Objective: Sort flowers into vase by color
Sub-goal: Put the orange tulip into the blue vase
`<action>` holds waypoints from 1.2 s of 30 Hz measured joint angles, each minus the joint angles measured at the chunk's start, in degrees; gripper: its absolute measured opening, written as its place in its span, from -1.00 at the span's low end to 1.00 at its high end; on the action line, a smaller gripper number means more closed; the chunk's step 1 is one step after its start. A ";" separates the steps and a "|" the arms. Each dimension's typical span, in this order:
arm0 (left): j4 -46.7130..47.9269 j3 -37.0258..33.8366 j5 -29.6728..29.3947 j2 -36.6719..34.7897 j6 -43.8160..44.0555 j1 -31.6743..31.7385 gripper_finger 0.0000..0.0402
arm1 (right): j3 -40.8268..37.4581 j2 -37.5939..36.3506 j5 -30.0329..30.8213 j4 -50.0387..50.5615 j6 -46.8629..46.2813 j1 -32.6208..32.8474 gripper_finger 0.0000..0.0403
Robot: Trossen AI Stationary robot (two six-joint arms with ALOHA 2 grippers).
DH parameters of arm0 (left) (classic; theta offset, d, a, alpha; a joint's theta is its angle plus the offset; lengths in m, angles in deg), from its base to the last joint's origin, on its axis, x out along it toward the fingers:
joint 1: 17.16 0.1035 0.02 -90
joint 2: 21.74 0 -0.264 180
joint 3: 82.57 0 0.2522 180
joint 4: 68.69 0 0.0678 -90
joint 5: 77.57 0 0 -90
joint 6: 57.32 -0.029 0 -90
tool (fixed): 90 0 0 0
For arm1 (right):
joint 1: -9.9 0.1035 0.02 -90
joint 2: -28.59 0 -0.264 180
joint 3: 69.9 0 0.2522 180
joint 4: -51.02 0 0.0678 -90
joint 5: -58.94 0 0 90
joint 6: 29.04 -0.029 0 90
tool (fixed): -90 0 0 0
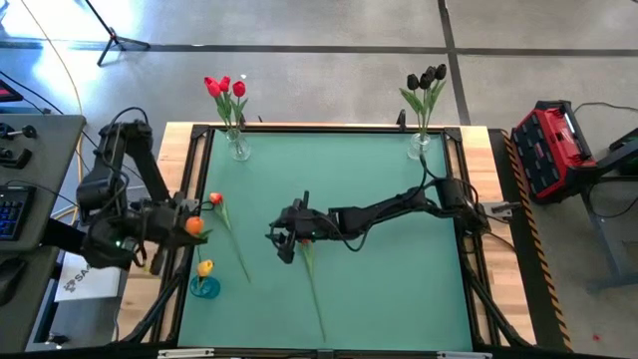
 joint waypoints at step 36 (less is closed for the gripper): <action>-5.99 1.88 -9.57 9.83 2.92 -13.43 -1.00 | 0.04 5.01 1.86 -0.03 -12.90 0.42 -0.24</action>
